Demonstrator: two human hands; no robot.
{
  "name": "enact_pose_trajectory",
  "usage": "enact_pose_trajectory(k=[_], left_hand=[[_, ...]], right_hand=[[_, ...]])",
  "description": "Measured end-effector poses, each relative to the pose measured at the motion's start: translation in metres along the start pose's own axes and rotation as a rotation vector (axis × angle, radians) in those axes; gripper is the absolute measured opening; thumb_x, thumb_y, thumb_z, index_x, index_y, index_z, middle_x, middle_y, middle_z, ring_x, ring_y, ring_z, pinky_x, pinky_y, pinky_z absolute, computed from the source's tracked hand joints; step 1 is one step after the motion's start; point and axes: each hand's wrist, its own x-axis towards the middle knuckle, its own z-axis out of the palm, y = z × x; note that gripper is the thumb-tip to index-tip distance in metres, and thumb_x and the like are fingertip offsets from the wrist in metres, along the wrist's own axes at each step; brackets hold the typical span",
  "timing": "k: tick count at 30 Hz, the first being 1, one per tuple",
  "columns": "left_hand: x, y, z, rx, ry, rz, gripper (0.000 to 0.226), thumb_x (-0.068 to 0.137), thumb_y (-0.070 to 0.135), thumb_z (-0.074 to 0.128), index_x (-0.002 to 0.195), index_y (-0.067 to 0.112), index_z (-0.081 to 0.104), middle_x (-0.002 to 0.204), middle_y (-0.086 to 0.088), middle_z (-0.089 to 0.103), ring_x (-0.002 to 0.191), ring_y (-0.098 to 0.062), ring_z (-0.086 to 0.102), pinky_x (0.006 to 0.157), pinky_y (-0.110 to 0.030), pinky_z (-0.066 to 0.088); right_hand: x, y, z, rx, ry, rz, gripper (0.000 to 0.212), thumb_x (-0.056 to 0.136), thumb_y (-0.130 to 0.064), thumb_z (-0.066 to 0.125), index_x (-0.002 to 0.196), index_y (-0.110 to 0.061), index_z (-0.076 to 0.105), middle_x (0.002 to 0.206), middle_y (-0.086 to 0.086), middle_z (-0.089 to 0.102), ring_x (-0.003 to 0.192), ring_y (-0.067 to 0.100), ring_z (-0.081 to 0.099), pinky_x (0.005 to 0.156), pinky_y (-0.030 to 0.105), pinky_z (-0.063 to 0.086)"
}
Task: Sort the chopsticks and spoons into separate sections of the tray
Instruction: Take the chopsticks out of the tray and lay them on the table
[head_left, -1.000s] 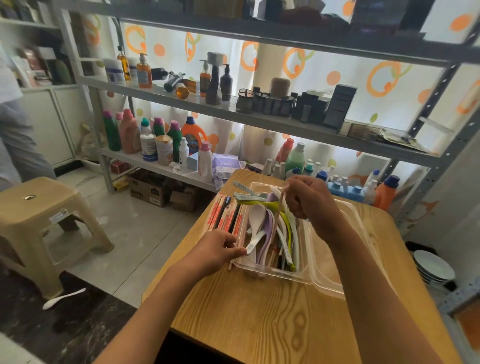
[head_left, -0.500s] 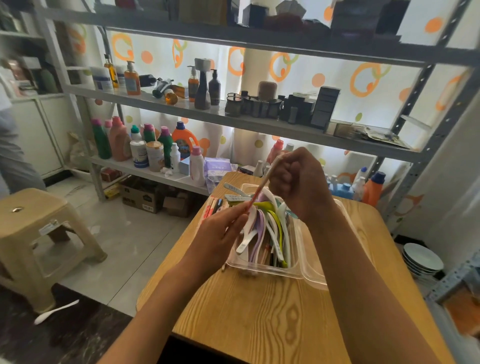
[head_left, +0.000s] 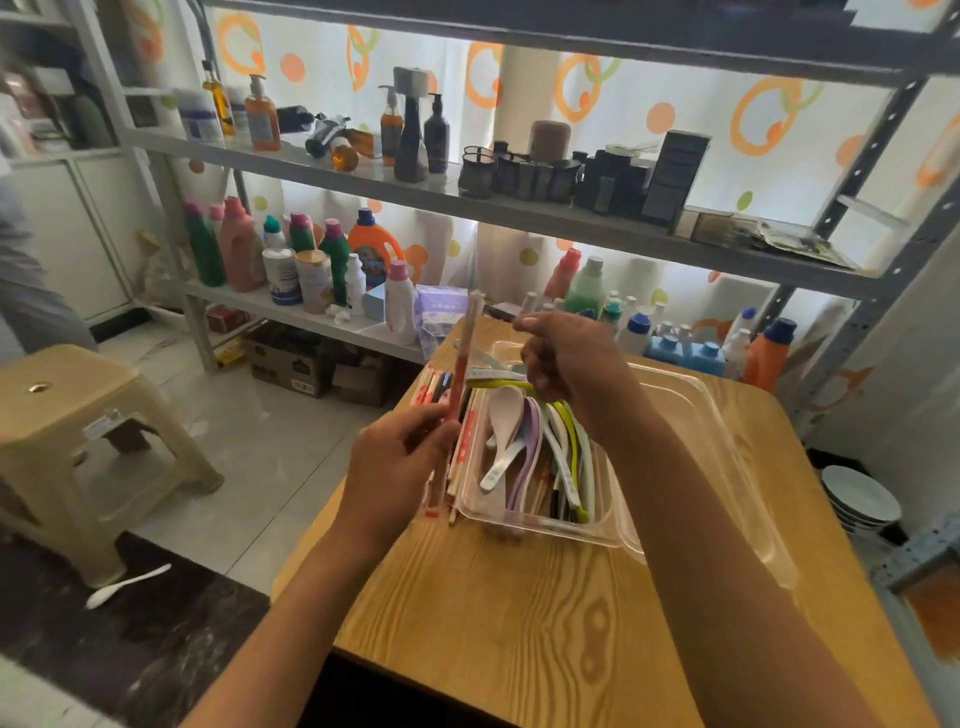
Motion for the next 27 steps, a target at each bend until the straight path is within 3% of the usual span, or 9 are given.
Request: enact_pose_trajectory(k=[4,7,9,15,22,27], left_hand=[[0.009,-0.024,-0.003,0.062,0.039,-0.178,0.025,0.088,0.024,0.067,0.113,0.018,0.070,0.086,0.013,0.069,0.074,0.000,0.067,0.066,-0.019,0.057],[0.012,-0.041,0.004,0.205,0.037,-0.248,0.030,0.087,0.021,0.070,0.116,0.013,0.066,0.077,0.015,0.061,0.068,0.003,0.060,0.058,-0.012,0.048],[0.014,-0.050,0.010,0.275,0.035,-0.275,0.030,0.087,0.022,0.070,0.115,0.013,0.066,0.077,0.011,0.061,0.069,-0.002,0.061,0.058,-0.019,0.050],[0.017,-0.066,0.027,0.477,0.018,-0.217,0.008,0.085,0.023,0.071,0.088,0.016,0.071,0.075,0.003,0.063,0.069,-0.013,0.060,0.060,-0.027,0.046],[0.023,-0.065,0.030,0.555,0.026,-0.196,0.018,0.087,0.031,0.070,0.096,0.016,0.071,0.076,0.004,0.060,0.065,-0.008,0.051,0.053,-0.019,0.032],[0.025,-0.058,0.029,0.606,0.043,-0.104,0.017,0.091,0.028,0.065,0.100,0.013,0.069,0.082,0.000,0.062,0.067,-0.005,0.047,0.055,-0.012,0.027]], right_hand=[[0.010,0.026,-0.013,-0.382,0.003,0.176,0.018,0.096,-0.018,0.058,0.093,-0.004,0.069,0.060,0.005,0.056,0.043,0.011,0.046,0.041,0.023,0.037],[0.009,0.046,-0.025,-0.731,-0.053,0.314,0.020,0.095,-0.017,0.057,0.091,-0.003,0.072,0.070,0.008,0.059,0.054,0.013,0.051,0.044,0.022,0.041],[0.007,0.055,-0.030,-0.859,-0.090,0.351,0.018,0.094,-0.020,0.060,0.089,-0.006,0.072,0.072,0.005,0.061,0.058,0.013,0.053,0.046,0.020,0.043],[0.009,0.068,-0.041,-1.007,-0.192,0.378,0.009,0.087,-0.020,0.071,0.091,-0.013,0.074,0.081,0.004,0.066,0.065,0.012,0.057,0.051,0.022,0.045],[0.013,0.076,-0.038,-1.094,-0.231,0.309,0.012,0.084,-0.017,0.074,0.095,-0.015,0.074,0.084,-0.001,0.067,0.077,0.010,0.063,0.061,0.020,0.048],[0.008,0.084,-0.028,-1.275,-0.336,0.199,0.014,0.084,-0.017,0.074,0.095,-0.020,0.067,0.086,-0.001,0.065,0.082,0.014,0.064,0.078,0.032,0.058]])
